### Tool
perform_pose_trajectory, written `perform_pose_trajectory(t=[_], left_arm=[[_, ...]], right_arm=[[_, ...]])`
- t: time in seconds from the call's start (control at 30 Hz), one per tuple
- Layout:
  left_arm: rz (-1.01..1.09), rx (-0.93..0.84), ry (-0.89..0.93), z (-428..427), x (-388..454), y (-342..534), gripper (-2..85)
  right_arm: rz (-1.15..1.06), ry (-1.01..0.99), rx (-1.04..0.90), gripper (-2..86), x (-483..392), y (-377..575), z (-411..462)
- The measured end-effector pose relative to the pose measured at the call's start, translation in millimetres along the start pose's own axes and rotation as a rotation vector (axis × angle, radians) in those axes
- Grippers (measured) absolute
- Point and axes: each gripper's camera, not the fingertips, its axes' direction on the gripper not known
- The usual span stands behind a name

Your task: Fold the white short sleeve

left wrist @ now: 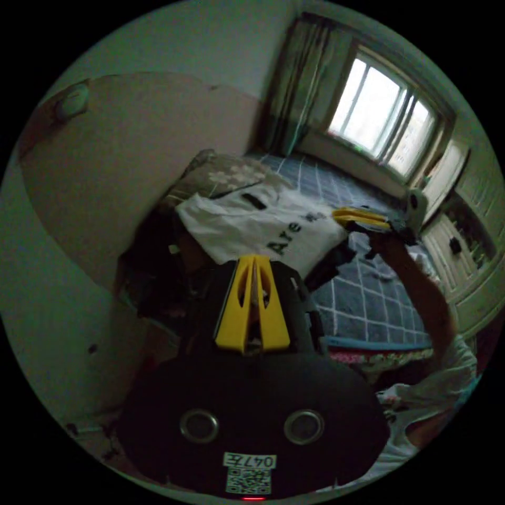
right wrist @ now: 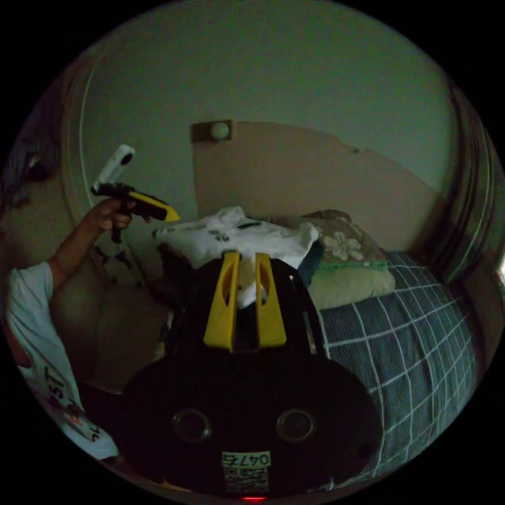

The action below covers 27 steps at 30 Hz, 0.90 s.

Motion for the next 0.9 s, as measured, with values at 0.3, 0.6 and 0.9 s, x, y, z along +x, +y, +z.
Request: perform_pose_trajectory(t=[0.3,0.6,0.9], left_arm=[[0.158,0.225,0.044,-12,196,86,-0.9],[0.832,-0.018,0.006,153,549,200,-0.8],[0.961,-0.214,0.365,259,841,252,-0.7]], right_arm=[[0.018,0.163,0.298,-0.8,-64,68,-229],[0.155,0.650,-0.176,-0.7,-210,305,-389],[0.644,0.851,-0.122,0.6,-237,465,-613]])
